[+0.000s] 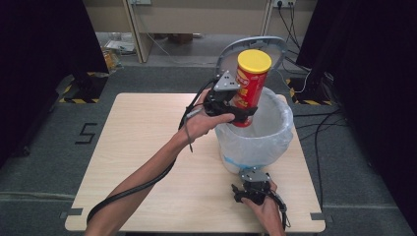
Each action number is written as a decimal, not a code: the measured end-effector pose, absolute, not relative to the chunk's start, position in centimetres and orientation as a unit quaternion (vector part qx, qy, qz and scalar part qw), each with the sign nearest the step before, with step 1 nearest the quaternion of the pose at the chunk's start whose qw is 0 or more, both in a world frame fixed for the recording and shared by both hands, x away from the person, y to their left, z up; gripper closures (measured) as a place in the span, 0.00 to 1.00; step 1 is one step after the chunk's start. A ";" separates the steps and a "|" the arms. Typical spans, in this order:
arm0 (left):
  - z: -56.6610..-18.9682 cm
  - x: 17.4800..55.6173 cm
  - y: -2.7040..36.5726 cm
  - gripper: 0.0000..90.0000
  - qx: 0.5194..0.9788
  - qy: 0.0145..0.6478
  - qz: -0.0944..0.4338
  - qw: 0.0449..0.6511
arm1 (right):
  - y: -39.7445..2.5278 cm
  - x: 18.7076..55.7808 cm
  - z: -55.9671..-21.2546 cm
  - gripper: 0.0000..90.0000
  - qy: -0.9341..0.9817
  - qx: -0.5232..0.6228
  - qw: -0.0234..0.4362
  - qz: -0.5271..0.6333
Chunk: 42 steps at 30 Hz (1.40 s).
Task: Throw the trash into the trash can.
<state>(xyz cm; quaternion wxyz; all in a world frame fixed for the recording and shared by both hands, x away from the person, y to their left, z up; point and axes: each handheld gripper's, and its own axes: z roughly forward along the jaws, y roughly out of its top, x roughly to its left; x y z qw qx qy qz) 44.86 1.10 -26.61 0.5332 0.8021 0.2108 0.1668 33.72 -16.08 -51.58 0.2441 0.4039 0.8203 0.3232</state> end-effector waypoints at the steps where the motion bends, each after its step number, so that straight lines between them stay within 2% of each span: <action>1: -26.7 44.9 1.1 0.27 0.804 0.209 0.169 0.530 | -16.1 33.7 -51.6 0.14 0.820 0.404 0.244 0.323; 12: -27.4 44.9 0.6 0.25 0.821 0.214 0.179 0.498 | -16.1 33.7 -51.6 0.14 0.820 0.404 0.244 0.324; 17: -27.7 44.8 0.6 0.24 0.816 0.219 0.184 0.501 | -16.1 33.7 -51.6 0.14 0.820 0.404 0.245 0.324; 20: -27.3 44.8 0.7 0.17 0.811 0.220 0.185 0.509 | -16.1 33.7 -51.6 0.14 0.820 0.403 0.244 0.324; 21: -27.3 44.7 0.8 0.23 0.808 0.219 0.196 0.511 | -16.1 33.7 -51.6 0.14 0.820 0.403 0.244 0.324; 22: -27.2 44.6 0.8 0.25 0.807 0.218 0.204 0.509 | -16.1 33.7 -51.6 0.14 0.820 0.404 0.245 0.324; 28: -26.9 44.5 1.2 0.23 0.800 0.222 0.197 0.521 | -16.1 33.7 -51.6 0.14 0.819 0.404 0.245 0.324; 42: -26.7 43.7 6.0 0.23 0.791 0.227 0.180 0.539 | -16.0 33.7 -51.6 0.14 0.819 0.406 0.245 0.323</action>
